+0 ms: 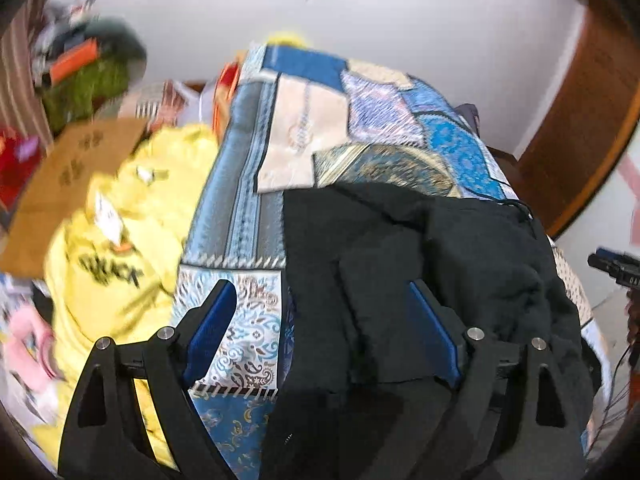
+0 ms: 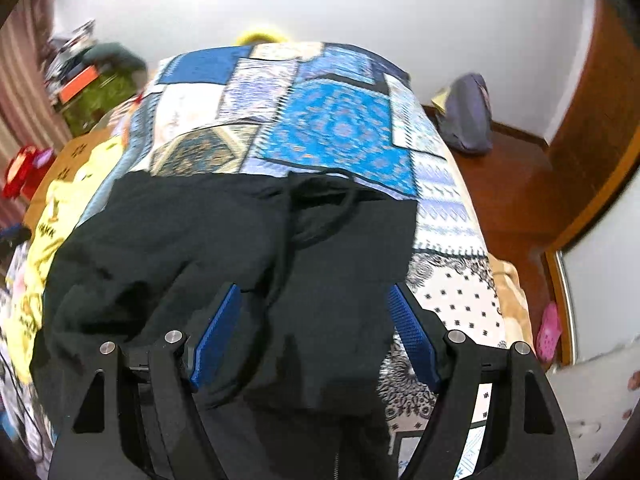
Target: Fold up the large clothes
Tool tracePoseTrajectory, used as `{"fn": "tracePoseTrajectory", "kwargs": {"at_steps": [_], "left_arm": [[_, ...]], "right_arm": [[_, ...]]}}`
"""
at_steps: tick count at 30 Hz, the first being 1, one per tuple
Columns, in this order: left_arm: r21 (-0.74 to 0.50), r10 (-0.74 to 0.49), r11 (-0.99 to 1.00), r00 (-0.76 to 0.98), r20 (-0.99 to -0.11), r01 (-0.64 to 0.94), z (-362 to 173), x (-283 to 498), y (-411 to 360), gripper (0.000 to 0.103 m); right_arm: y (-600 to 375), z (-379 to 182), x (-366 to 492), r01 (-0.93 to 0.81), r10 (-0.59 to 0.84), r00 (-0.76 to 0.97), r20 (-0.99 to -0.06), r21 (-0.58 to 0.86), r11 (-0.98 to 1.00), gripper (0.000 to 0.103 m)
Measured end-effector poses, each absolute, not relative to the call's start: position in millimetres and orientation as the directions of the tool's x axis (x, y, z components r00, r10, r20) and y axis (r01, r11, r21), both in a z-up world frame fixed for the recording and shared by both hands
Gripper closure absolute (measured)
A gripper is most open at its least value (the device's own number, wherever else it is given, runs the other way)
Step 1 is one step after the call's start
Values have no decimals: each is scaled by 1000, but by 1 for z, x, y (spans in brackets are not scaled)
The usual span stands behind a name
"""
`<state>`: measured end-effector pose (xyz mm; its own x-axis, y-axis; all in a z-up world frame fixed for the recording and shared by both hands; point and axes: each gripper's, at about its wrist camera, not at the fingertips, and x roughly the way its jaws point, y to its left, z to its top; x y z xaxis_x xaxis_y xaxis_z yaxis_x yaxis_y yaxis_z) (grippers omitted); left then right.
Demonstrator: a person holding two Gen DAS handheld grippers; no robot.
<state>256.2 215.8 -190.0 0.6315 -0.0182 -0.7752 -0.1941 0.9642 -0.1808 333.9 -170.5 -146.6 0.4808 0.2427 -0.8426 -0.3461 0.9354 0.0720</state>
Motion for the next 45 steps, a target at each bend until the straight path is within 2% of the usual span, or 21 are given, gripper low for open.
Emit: {"fn": "tracePoseTrajectory", "kwargs": {"at_steps": [6,10,15,22,26,29,33,34,35,37,40,45], "left_arm": [[-291,-114,923,539,-834,-254,-246,274,234,17],[-370,-202,892,501,-841,-261,-274,285,237,17],[-486,-330,837,476,-815,-252,-301,297,242,17],[-622,-477,747,462,-748,-234,-324,317,248,19],[-644,-500,723,453,-738,-250,-328,334,247,24],[-628,-478,731,457,-750,-266,-323,339,245,33],[-586,-430,776,487,-761,-231,-303,337,236,56],[-562,-407,799,495,-768,-216,-295,336,232,65],[-543,-390,815,503,-771,-201,-287,335,228,68],[-494,-345,850,515,-784,-182,-272,335,222,79],[-423,-282,891,528,-801,-167,-253,337,214,86],[-390,-239,907,571,-785,-157,-215,350,223,88]], "right_arm": [[-192,-180,361,-265,269,382,-884,174,948,30],[-204,-208,374,-208,285,305,-909,228,951,30],[-208,-230,381,-186,311,252,-917,270,945,30],[-213,-252,395,-156,453,217,-865,427,891,30],[-209,-252,400,-164,481,228,-846,454,876,37],[-204,-247,399,-194,491,231,-840,455,869,52],[-198,-233,393,-252,455,267,-850,394,884,78],[-196,-228,391,-266,447,283,-849,378,887,82],[-195,-224,390,-280,442,299,-846,366,888,85],[-193,-214,388,-300,436,324,-839,346,889,88],[-191,-199,389,-324,443,354,-824,336,884,90],[-171,-179,401,-364,442,399,-803,303,881,91]]}}
